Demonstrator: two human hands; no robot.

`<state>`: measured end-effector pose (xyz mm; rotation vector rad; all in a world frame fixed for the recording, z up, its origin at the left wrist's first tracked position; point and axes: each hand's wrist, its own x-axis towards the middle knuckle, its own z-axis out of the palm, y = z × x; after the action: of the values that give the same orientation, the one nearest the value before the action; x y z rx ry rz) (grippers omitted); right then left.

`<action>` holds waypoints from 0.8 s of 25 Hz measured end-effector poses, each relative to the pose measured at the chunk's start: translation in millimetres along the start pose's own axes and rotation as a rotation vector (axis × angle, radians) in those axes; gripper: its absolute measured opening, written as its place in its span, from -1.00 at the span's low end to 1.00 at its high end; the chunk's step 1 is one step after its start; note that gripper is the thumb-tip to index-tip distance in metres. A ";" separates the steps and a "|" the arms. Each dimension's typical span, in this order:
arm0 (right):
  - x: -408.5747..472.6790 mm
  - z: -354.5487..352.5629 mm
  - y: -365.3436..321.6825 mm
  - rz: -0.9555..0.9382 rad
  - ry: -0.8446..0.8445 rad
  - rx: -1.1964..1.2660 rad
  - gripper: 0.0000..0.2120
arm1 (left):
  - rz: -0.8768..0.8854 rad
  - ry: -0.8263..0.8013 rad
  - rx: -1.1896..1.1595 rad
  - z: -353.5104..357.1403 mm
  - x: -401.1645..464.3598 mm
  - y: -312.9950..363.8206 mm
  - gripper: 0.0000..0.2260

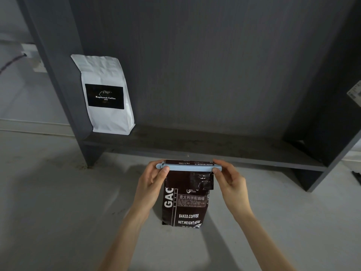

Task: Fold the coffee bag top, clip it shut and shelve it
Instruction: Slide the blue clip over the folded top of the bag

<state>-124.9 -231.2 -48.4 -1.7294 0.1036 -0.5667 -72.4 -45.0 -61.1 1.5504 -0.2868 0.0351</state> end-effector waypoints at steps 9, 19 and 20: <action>-1.4 1.2 -0.2 -0.003 0.009 -0.016 -0.71 | 0.009 0.023 -0.068 3.8 -0.6 -3.6 -0.96; -1.8 4.1 4.4 -0.016 0.031 -0.042 -0.82 | -0.029 0.059 -0.186 5.5 0.8 -5.0 -0.92; -1.9 4.3 4.0 -0.019 0.032 -0.045 -0.81 | -0.038 0.058 -0.213 6.2 1.1 -5.6 -0.93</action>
<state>-123.8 -227.6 -53.4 -1.7665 0.1240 -0.6104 -71.2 -51.5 -66.5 1.3407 -0.2082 0.0196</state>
